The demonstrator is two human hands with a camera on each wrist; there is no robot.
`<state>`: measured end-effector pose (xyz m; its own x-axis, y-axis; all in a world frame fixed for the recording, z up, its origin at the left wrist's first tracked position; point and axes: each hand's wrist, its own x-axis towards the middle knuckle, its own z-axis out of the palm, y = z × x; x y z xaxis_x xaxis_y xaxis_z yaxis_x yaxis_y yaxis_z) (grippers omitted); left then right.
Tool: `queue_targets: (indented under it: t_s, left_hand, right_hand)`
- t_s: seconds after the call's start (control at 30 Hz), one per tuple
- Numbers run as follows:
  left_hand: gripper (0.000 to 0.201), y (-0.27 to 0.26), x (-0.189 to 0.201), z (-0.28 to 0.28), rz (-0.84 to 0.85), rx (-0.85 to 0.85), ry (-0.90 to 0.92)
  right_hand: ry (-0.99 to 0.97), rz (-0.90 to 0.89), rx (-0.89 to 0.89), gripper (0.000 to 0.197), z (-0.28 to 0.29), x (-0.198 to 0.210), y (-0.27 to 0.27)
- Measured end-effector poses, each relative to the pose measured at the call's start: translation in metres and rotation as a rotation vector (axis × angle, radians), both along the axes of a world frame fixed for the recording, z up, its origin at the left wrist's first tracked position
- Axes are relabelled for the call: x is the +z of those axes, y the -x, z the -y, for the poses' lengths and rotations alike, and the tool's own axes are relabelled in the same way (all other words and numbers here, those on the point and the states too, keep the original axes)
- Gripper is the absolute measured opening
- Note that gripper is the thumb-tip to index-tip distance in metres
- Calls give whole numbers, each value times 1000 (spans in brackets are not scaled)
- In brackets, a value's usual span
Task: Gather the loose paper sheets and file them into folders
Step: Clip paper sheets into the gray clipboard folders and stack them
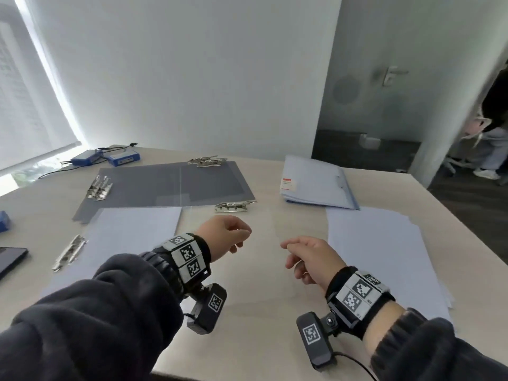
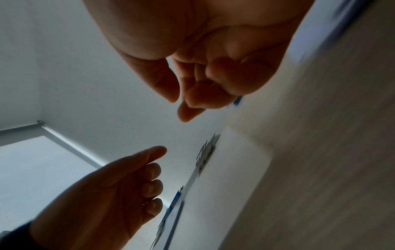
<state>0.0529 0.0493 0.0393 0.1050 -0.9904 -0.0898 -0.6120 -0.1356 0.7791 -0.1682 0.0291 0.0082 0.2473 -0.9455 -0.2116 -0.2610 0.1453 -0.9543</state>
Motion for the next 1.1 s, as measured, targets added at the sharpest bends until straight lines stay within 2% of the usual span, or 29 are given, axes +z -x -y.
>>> queue_targets:
  t_s: [0.17,0.3,0.4,0.5,0.67,0.73,0.8,0.83,0.93,1.1]
  left_hand:
    - [13,100,-11,21,-92,-133,37]
    - [15,159,-21,39,-81,-253,-11]
    - [41,189,-28,49,21,-316,-69]
    - [63,212,-35,59,170,-390,-156]
    - [66,239,-42,62,411,-490,-234]
    - [60,244,-46,60,400,-477,-251]
    - [50,244,-47,62,312,-459,-270]
    - [48,243,-44,62,332,-452,-285]
    - [60,243,-41,64,542,-503,-212]
    - [64,250,-45,71,553,-519,-234]
  right_hand:
    - [183,-65,-343,22,-5,6,98]
    - [224,-100,-594,27,-11,-1,176]
    - [143,-103,-710,29,-14,-14,217]
    - [102,-119,-728,30,-15,-22,239]
    - [22,-253,-621,37,-4,-29,253]
    - [-7,-310,-600,38,2,-34,259]
    - [-6,-311,-611,44,7,-36,265]
    - [0,-300,-620,49,7,-35,266]
    - [11,-283,-623,57,10,-37,269]
    - [10,-252,-603,51,14,-40,273]
